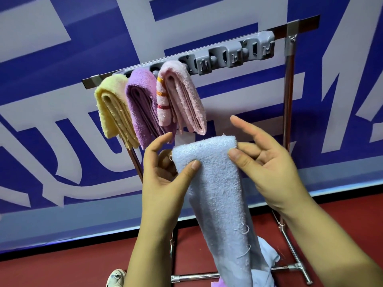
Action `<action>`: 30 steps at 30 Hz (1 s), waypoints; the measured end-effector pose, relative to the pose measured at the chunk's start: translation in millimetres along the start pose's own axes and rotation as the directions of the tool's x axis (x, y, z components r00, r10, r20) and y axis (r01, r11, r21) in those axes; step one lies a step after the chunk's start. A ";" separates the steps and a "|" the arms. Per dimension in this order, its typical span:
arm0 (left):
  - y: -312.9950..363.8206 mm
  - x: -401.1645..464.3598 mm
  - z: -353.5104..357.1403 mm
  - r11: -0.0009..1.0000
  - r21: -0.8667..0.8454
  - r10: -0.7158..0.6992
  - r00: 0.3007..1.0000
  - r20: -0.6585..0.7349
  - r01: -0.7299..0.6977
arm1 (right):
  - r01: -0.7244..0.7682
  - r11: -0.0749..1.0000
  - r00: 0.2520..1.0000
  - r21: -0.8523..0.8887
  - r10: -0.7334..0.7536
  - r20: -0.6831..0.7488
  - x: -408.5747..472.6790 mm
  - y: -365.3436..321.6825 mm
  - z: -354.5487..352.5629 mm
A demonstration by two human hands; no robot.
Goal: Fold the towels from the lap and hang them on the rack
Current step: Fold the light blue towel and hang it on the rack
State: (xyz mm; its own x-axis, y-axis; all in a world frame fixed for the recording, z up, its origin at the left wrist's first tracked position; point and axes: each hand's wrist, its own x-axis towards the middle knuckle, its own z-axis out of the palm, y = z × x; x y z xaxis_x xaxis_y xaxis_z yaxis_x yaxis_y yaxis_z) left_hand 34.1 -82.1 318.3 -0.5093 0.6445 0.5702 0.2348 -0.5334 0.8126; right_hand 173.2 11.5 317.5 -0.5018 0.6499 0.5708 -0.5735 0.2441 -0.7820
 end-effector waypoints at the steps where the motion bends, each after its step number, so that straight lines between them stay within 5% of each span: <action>1: 0.7 0.3 1.3 1.000 -0.002 0.007 1.000 -0.010 -0.007 | 0.002 1.000 1.000 0.015 -0.002 -0.012 0.8 -0.8 -0.6; 12: 4.8 2.7 5.1 0.974 -0.138 -0.169 0.983 0.076 0.178 | 0.000 0.999 0.999 0.050 0.002 -0.046 2.5 -13.6 -3.7; 14: 5.8 7.8 9.5 0.977 -0.127 -0.159 0.983 0.092 0.170 | 0.057 0.985 0.985 -0.164 -0.083 -0.153 5.9 -13.3 -12.6; 16: 8.1 16.1 15.1 0.981 -0.116 -0.139 0.983 0.117 0.153 | 0.092 0.859 0.955 -0.503 -0.219 -0.200 13.1 -16.7 -23.1; 18: 10.1 25.8 21.6 0.984 -0.112 -0.124 0.985 0.118 0.137 | 0.117 0.770 0.976 -0.627 -0.207 -0.071 22.2 -25.0 -29.2; 21: 11.7 39.8 26.1 0.982 -0.137 -0.115 0.985 0.133 0.133 | 0.147 0.777 0.973 -0.612 -0.002 0.231 37.9 -41.1 -34.7; 26: 7.4 55.0 24.8 0.977 -0.120 -0.156 0.976 0.155 0.175 | 0.300 0.571 0.840 -0.765 0.222 0.494 66.5 -68.4 -34.5; 30: 7.3 74.2 24.8 0.988 -0.046 -0.140 0.978 0.153 0.149 | 0.426 0.344 0.726 -0.837 0.422 0.543 91.9 -82.0 -18.5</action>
State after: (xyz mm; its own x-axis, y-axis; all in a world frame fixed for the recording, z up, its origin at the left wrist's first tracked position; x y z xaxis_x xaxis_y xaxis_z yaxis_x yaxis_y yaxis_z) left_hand 18.6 -24.6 369.6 -0.4044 0.7893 0.4621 0.1183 -0.4559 0.8822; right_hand 186.1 64.5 429.4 -0.9579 0.1838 0.2204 0.1305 0.9630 -0.2356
